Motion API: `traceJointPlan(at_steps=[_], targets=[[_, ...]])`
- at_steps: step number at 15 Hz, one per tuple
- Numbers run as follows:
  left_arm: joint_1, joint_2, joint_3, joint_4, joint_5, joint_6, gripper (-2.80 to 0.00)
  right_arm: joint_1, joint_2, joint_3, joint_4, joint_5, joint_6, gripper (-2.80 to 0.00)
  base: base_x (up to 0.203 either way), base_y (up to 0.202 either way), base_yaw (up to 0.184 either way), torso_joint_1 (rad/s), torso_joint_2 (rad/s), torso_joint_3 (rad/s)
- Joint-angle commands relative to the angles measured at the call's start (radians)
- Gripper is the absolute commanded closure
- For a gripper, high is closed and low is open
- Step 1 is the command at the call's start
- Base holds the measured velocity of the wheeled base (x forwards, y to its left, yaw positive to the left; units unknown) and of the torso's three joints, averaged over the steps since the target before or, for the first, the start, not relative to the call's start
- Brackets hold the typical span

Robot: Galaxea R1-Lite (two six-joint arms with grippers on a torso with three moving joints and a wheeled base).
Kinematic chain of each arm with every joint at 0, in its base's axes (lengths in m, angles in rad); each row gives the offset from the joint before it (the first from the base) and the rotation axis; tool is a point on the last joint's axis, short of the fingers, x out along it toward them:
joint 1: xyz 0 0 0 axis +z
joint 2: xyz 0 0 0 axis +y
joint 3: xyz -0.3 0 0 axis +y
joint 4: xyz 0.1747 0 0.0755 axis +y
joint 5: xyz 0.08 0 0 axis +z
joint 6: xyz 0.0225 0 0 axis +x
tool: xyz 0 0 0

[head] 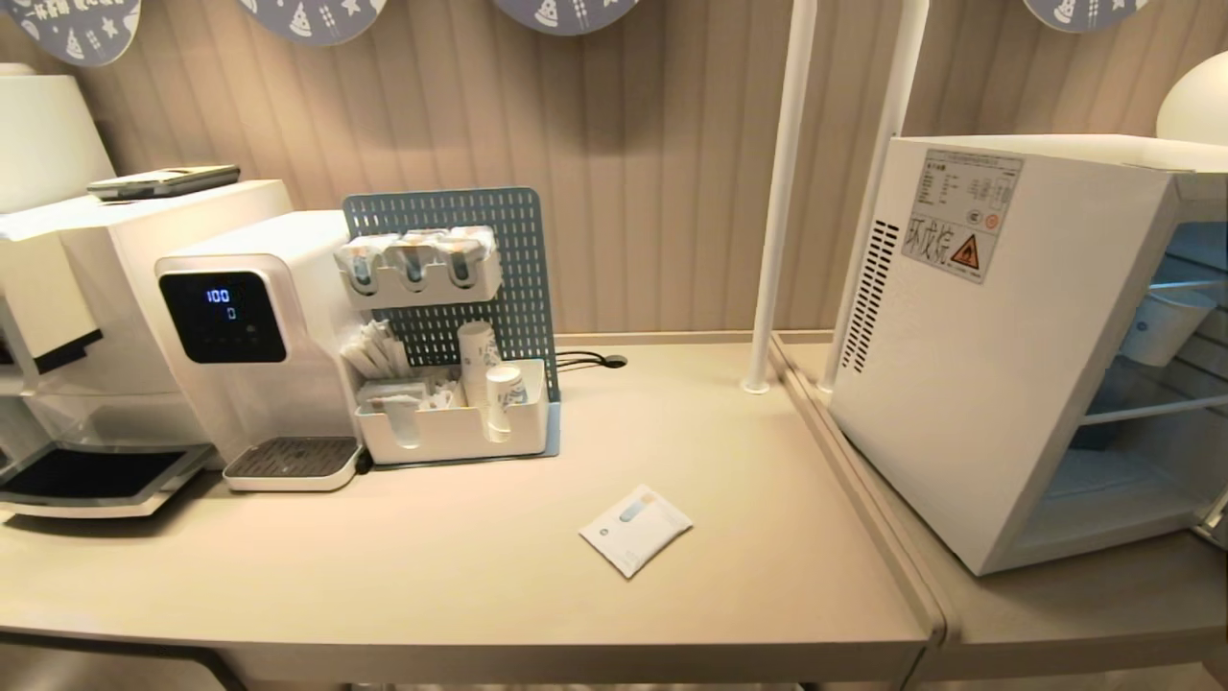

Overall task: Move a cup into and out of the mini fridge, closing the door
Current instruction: Place the yoghurt on the table

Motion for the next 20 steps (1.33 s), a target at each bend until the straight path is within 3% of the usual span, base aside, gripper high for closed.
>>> traceJointPlan(at_steps=[1,8,12,16,20], targets=[[0.001,0.000,0.002,0.000,0.000,-0.001,0.00,0.001,0.001,0.000,0.001,0.000,-0.001,0.00,0.000,0.187,0.002,0.001,0.00,0.006],[0.001,0.000,0.002,0.001,0.000,-0.001,0.00,0.001,0.001,-0.006,0.006,-0.001,0.001,0.00,0.000,0.177,0.000,0.005,0.00,0.003],[0.001,0.000,0.002,0.000,0.000,-0.002,0.00,0.002,0.069,-0.012,0.022,0.003,0.000,0.00,0.000,0.017,-0.002,0.001,0.00,0.001],[0.001,0.000,0.002,0.000,0.000,-0.002,0.00,0.009,0.349,-0.141,-0.008,0.032,0.049,0.00,0.000,0.000,0.000,0.000,0.00,0.000],[0.001,0.000,0.002,0.000,0.000,-0.002,0.00,0.012,0.705,-0.188,-0.159,0.107,0.055,0.00,0.000,0.000,0.000,0.000,0.00,0.000]])
